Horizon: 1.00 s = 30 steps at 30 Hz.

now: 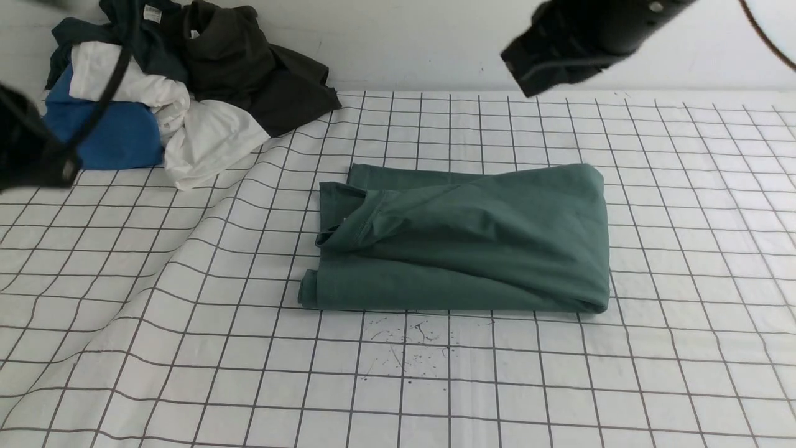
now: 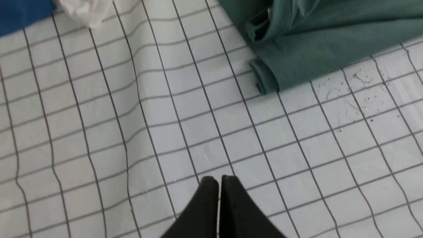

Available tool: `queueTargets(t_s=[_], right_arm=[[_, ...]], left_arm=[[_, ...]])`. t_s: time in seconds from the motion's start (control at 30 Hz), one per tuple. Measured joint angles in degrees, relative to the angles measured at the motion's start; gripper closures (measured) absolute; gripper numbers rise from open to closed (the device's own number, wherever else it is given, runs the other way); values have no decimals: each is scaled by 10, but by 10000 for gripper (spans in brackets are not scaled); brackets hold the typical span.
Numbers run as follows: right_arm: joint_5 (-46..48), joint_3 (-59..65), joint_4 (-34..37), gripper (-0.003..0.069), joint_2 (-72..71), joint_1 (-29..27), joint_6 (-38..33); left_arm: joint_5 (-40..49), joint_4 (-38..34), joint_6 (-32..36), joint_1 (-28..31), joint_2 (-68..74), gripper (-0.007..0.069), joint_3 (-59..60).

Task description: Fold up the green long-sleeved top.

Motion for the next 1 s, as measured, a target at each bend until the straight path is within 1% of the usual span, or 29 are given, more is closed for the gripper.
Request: queueTargets(t_s=[0.03, 0.07, 0.1, 0.2, 0.27, 0.3, 0.37, 0.43, 0.47, 0.6, 0.7, 0.83, 1.0], right_arm=[[-7, 36, 4, 671, -27, 0, 0], [-7, 36, 4, 671, -32, 0, 0], [-28, 93, 10, 673, -71, 0, 0], [-104, 200, 23, 673, -164, 0, 0], [-158, 271, 35, 673, -221, 0, -1], [-164, 277, 36, 673, -227, 0, -1], [-229, 363, 50, 673, -308, 0, -2], [-256, 398, 52, 673, -345, 0, -4], [-288, 441, 52, 673, -393, 0, -4], [-353, 525, 54, 673, -500, 0, -4], [-379, 564, 57, 673, -564, 0, -4], [-387, 592, 58, 673, -631, 0, -5], [-387, 594, 62, 673, -666, 0, -5]], left_arm=[[-17, 0, -2, 0, -29, 632, 41], [-20, 0, -2, 0, -34, 632, 49], [-40, 0, -4, 0, -74, 632, 103], [-81, 0, -4, 0, -163, 632, 210], [-101, -1, -4, 0, -213, 632, 258], [-105, -1, -4, 0, -225, 632, 268], [-126, -12, -4, 0, -301, 632, 319], [-135, -21, -4, 0, -328, 632, 340], [-146, -31, -4, 0, -376, 632, 368], [-166, -42, -4, 0, -466, 632, 411], [-166, -42, -2, 0, -509, 632, 420], [-148, -44, -1, 0, -553, 632, 421], [-134, -44, 1, 0, -564, 632, 421]])
